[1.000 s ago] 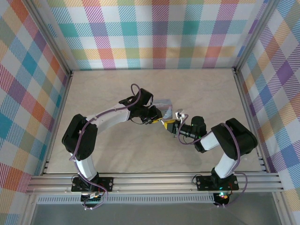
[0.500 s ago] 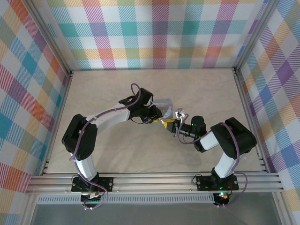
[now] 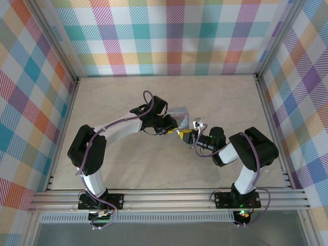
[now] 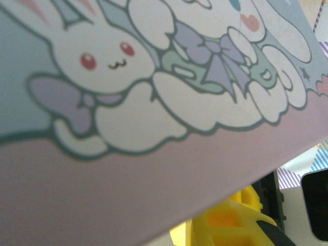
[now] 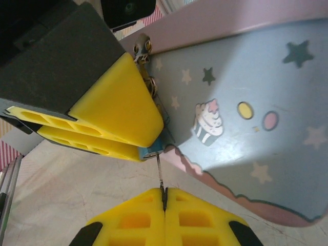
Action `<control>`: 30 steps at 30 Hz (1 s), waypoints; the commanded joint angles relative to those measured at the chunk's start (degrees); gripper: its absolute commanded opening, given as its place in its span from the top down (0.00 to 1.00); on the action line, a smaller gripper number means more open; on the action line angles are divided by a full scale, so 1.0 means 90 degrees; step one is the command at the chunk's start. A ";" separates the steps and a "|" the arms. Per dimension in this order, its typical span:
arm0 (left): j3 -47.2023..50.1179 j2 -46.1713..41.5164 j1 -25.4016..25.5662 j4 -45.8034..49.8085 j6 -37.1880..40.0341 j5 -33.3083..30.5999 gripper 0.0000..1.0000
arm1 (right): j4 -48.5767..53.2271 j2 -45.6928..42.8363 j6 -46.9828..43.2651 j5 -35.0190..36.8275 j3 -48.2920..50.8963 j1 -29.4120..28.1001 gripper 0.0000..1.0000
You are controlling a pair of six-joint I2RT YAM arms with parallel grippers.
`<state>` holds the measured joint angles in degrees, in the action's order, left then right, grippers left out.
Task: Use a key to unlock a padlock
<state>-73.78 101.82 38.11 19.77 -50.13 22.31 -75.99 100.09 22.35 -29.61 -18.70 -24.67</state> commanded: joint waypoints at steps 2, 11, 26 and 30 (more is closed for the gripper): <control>-0.0255 -0.0029 0.0048 -0.0154 0.0066 0.0058 0.85 | -0.0512 0.0068 0.0163 -0.0040 0.0056 0.0065 1.00; -0.0266 0.0026 0.0053 -0.0191 0.0062 0.0081 0.85 | -0.0410 0.0103 0.0167 -0.0319 -0.0104 0.0065 1.00; -0.0289 0.0020 0.0063 -0.0213 0.0062 0.0110 0.85 | -0.0196 0.0065 0.0176 -0.0398 -0.0247 0.0015 1.00; -0.0285 0.0023 0.0054 -0.0237 0.0055 0.0148 0.85 | -0.0297 0.0152 0.0265 -0.0363 -0.0309 0.0015 1.00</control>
<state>-74.08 101.93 38.11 19.75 -50.13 22.02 -75.79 100.47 23.62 -32.60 -19.84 -24.36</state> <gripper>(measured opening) 0.213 0.047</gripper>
